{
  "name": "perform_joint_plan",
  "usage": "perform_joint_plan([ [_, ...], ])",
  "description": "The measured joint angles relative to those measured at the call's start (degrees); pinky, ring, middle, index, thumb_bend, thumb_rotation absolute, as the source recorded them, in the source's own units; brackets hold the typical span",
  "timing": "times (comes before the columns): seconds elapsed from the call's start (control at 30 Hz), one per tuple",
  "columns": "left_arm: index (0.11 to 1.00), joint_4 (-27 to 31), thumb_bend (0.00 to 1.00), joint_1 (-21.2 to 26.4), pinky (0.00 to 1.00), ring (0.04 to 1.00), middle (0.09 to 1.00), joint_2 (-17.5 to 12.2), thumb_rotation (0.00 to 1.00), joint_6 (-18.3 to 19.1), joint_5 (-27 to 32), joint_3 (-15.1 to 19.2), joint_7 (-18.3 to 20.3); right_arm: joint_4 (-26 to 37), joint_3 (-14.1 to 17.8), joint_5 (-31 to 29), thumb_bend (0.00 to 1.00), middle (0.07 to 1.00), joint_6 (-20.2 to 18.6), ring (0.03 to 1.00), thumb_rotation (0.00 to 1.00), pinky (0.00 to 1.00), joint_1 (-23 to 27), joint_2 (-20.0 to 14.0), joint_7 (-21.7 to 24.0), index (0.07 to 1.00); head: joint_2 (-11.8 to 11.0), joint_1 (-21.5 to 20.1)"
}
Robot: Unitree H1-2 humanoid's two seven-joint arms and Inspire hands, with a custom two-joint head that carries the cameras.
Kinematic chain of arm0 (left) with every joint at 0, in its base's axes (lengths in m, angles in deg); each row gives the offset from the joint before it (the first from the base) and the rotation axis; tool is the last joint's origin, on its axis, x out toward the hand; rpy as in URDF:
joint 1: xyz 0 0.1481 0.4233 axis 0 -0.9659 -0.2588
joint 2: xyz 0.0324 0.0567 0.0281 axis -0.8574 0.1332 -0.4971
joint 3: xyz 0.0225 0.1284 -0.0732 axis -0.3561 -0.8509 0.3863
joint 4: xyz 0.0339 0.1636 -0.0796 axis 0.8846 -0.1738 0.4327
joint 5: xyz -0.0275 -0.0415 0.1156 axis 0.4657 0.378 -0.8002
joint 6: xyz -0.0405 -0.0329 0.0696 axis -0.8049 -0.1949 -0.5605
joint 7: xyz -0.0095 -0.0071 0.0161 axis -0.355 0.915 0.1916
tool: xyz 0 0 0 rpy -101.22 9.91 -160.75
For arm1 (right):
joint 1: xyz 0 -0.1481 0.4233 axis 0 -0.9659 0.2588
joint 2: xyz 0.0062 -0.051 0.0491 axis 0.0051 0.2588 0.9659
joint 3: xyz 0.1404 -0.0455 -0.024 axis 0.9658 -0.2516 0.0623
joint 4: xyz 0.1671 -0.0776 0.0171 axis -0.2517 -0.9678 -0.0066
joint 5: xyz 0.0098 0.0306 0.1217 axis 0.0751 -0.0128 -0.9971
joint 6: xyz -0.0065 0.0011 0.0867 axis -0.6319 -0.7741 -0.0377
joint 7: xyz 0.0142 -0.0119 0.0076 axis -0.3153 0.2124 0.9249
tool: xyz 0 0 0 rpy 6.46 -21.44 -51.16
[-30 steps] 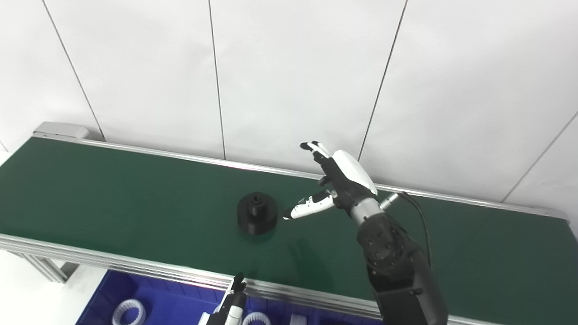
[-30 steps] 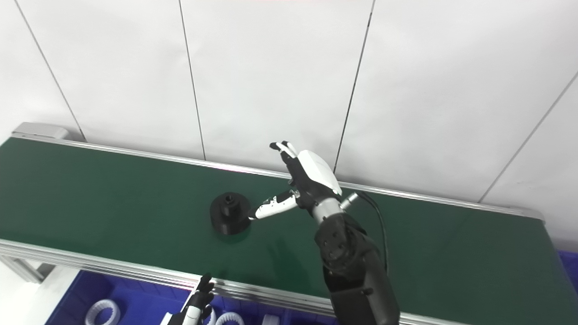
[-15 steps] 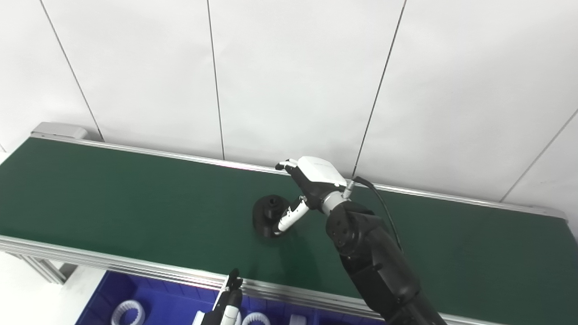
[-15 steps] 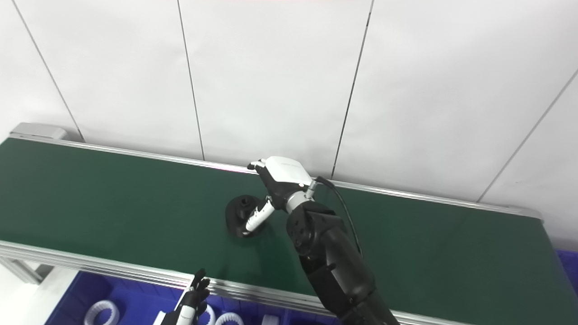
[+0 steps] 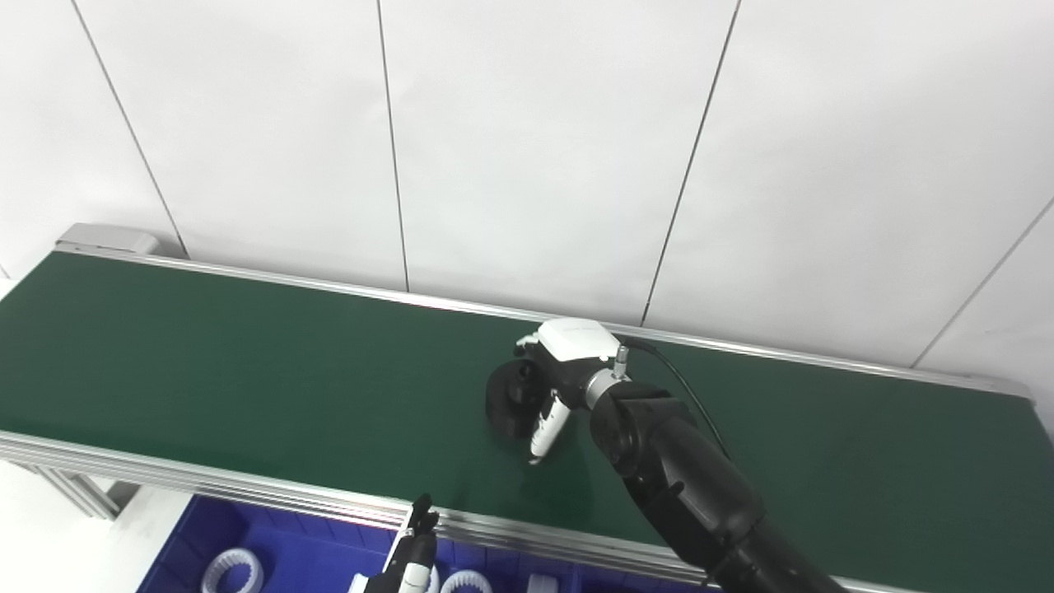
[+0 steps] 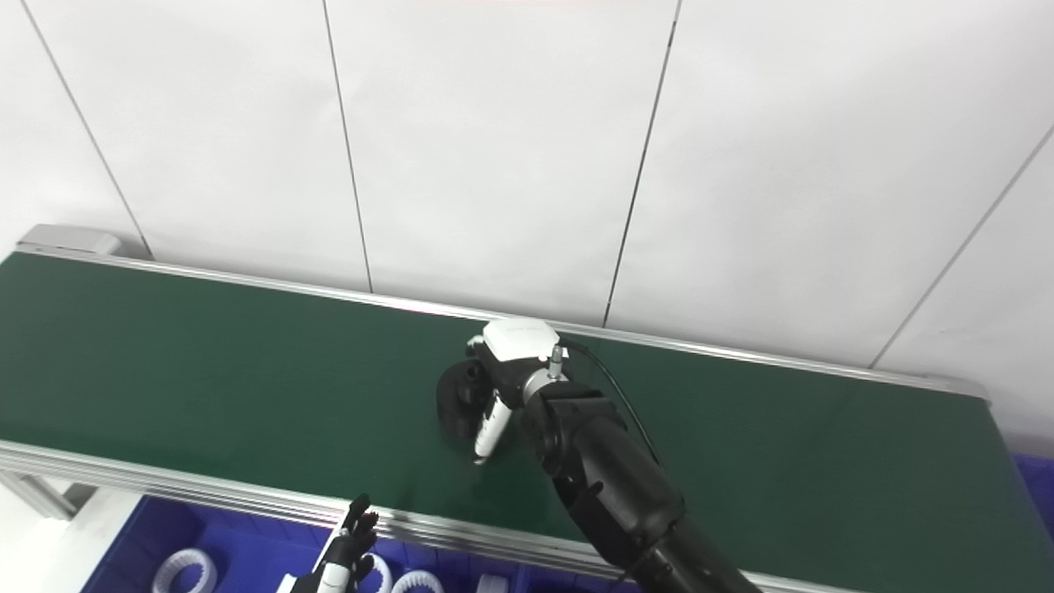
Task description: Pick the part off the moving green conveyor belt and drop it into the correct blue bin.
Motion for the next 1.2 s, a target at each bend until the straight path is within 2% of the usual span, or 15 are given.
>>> perform_joint_plan([
  [0.1,1.0,0.14,0.56,-0.21,1.0,1.0,0.993,0.0,1.0,0.02,0.65,-0.04,0.02,-0.96,-0.19,0.11,1.0,0.822,0.0,0.703,0.21,0.47,0.25,-0.39,-0.11,0.819,0.09,0.09],
  [0.2,1.0,0.23,0.55,-0.28,1.0,0.998,0.989,-0.01,1.0,0.1,0.65,-0.07,0.02,-1.5,-0.88,0.68,1.0,0.786,0.06,0.651,0.25,0.46,0.22,-0.51,-1.14,0.797,0.17,0.18],
  [0.3,1.0,0.36,0.56,-0.35,1.0,0.997,0.992,-0.01,1.0,1.01,0.62,-0.09,0.02,-3.35,-1.42,0.74,0.9,0.704,1.03,0.563,0.29,0.41,-0.07,-0.44,-3.1,0.746,0.18,0.26],
  [0.37,1.0,0.42,0.56,-0.42,1.0,0.993,0.987,-0.01,1.0,1.37,0.64,-0.1,0.01,-4.17,-0.6,-0.45,0.83,0.648,3.23,0.515,0.34,0.39,-1.25,-0.45,-7.02,0.717,0.26,0.44],
  [0.5,1.0,0.53,0.56,-0.48,1.0,0.982,0.982,-0.01,1.0,1.71,0.58,-0.11,0.0,-5.9,2.31,-3.8,0.79,0.631,7.45,0.481,0.4,0.36,-4.77,0.06,-17.46,0.708,0.18,0.44],
  [0.57,1.0,0.54,0.55,-0.48,1.0,0.979,0.98,-0.02,1.0,1.84,0.55,-0.13,-0.01,-6.83,3.42,-4.97,0.79,0.643,10.1,0.474,0.4,0.35,-6.46,0.32,-22.8,0.714,0.0,0.44],
  [0.67,1.0,0.55,0.56,-0.48,1.0,0.978,0.98,-0.03,1.0,1.9,0.53,-0.14,0.0,-7.49,4.06,-6.06,0.78,0.676,11.34,0.485,0.43,0.34,-7.65,0.3,-26.67,0.731,-0.09,0.44],
  [0.83,1.0,0.55,0.55,-0.48,1.0,0.976,0.98,-0.04,1.0,1.94,0.6,-0.14,0.01,-7.83,3.91,-6.27,0.79,0.723,11.49,0.503,0.48,0.34,-7.98,0.4,-28.07,0.755,-0.09,0.44],
  [1.0,1.0,0.55,0.56,-0.48,1.0,0.982,0.993,-0.05,1.0,1.95,0.66,-0.14,0.03,-7.82,3.66,-6.66,0.82,0.72,11.56,0.501,0.47,0.34,-8.55,1.22,-28.84,0.756,0.0,0.44],
  [1.07,1.0,0.55,0.56,-0.48,1.0,0.982,0.995,-0.05,1.0,1.95,0.72,-0.14,0.07,-7.82,3.63,-6.95,0.81,0.663,11.56,0.47,0.45,0.34,-8.61,1.29,-28.79,0.755,0.0,0.35],
  [1.1,1.0,0.55,0.57,-0.48,1.0,0.982,0.997,-0.05,1.0,1.95,0.95,-0.14,0.07,-7.84,3.67,-7.3,0.79,0.611,11.58,0.443,0.39,0.33,-8.61,1.27,-28.64,0.742,0.0,0.35],
  [1.2,1.0,0.54,0.56,-0.49,1.0,0.977,0.995,-0.05,1.0,1.95,1.13,-0.14,0.09,-8.56,4.15,-8.37,0.73,0.533,12.38,0.424,0.31,0.34,-8.5,1.19,-29.33,0.695,0.09,0.35],
])
